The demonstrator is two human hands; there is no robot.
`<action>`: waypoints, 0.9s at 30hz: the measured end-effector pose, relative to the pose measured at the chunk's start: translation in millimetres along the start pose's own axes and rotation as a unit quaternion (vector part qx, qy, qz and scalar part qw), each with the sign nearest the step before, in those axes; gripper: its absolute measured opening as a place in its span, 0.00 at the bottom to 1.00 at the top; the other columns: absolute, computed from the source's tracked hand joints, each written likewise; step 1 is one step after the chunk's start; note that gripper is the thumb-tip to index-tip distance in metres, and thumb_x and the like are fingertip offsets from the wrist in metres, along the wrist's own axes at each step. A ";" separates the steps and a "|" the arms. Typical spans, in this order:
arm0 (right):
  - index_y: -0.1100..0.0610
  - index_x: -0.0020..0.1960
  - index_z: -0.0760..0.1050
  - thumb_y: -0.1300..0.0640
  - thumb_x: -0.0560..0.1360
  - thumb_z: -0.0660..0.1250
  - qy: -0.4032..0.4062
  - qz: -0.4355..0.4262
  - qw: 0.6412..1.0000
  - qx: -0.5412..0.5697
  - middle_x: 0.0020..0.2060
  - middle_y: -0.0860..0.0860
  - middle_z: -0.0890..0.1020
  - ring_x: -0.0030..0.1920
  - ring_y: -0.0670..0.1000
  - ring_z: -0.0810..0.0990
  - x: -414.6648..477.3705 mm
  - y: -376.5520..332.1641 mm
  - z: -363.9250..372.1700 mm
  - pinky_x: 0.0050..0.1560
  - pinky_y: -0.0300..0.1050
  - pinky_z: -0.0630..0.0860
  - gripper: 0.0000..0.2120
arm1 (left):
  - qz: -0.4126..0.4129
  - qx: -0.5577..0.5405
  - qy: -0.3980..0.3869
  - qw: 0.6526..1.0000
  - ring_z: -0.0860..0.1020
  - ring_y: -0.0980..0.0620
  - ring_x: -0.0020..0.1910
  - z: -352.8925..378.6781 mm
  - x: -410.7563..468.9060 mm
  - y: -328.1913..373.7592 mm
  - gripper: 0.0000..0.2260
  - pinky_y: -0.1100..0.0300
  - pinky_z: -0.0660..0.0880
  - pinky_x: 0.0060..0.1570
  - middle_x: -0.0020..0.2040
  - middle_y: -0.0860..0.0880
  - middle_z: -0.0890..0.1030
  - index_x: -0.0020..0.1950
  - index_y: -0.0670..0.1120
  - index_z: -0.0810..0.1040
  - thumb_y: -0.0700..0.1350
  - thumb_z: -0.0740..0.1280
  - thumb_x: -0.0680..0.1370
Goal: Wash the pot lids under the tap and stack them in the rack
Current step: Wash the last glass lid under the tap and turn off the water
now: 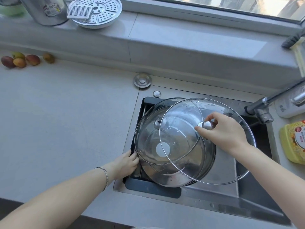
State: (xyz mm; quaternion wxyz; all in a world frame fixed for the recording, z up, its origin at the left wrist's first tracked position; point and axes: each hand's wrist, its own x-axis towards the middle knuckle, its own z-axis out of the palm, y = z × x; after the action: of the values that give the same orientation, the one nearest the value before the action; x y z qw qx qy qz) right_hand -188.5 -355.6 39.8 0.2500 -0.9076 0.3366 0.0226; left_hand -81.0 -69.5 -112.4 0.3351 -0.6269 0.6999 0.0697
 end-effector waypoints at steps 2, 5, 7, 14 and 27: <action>0.47 0.42 0.73 0.44 0.66 0.71 0.001 -0.001 1.000 -0.009 0.37 0.44 0.78 0.44 0.51 0.76 -3.2 0.4 -0.2 0.41 0.43 0.67 0.11 | -0.018 -0.049 0.025 0.998 0.82 0.46 0.45 1.5 2.6 1.1 0.14 0.56 0.79 0.42 0.42 0.47 0.84 0.40 0.47 0.86 0.49 0.77 0.57; 0.48 0.43 0.73 0.44 0.67 0.70 0.012 -0.019 0.999 -0.036 0.39 0.44 0.77 0.44 0.50 0.75 -10.6 -5.0 4.4 0.41 0.42 0.66 0.11 | -0.045 -0.142 0.031 0.988 0.82 0.46 0.49 -2.6 3.3 -0.1 0.16 0.57 0.79 0.47 0.44 0.47 0.84 0.41 0.45 0.85 0.46 0.78 0.55; 0.48 0.43 0.71 0.43 0.68 0.68 0.024 -0.045 0.997 -0.055 0.41 0.44 0.77 0.46 0.51 0.77 -17.9 -13.2 10.2 0.41 0.42 0.66 0.11 | -0.052 -0.184 0.005 0.982 0.71 0.43 0.68 -3.8 1.5 1.8 0.18 0.53 0.67 0.67 0.63 0.41 0.77 0.59 0.40 0.79 0.42 0.70 0.69; 0.56 0.35 0.74 0.48 0.58 0.77 0.094 -0.186 0.956 -0.204 0.31 0.50 0.78 0.25 0.54 0.77 -36.1 -36.8 44.3 0.25 0.34 0.54 0.16 | -0.174 -0.364 -0.011 0.915 0.49 0.52 0.77 -8.2 -3.7 10.8 0.22 0.57 0.49 0.72 0.76 0.50 0.60 0.72 0.45 0.65 0.36 0.54 0.78; 0.56 0.27 0.70 0.49 0.44 0.81 0.074 -0.248 0.939 -0.225 0.23 0.50 0.72 0.15 0.52 0.70 -67.4 -47.5 75.3 0.24 0.32 0.49 0.22 | -0.312 -0.644 0.025 0.698 0.57 0.52 0.75 -28.1 -6.4 14.6 0.19 0.58 0.56 0.72 0.74 0.45 0.65 0.69 0.46 0.70 0.38 0.52 0.80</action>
State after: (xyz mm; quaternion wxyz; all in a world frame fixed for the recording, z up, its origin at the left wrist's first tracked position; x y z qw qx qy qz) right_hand -201.4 -249.1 8.9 0.0119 -0.9940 0.1042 -0.0320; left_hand -105.3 -75.8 -92.0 -0.1658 -0.8734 0.2566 0.3791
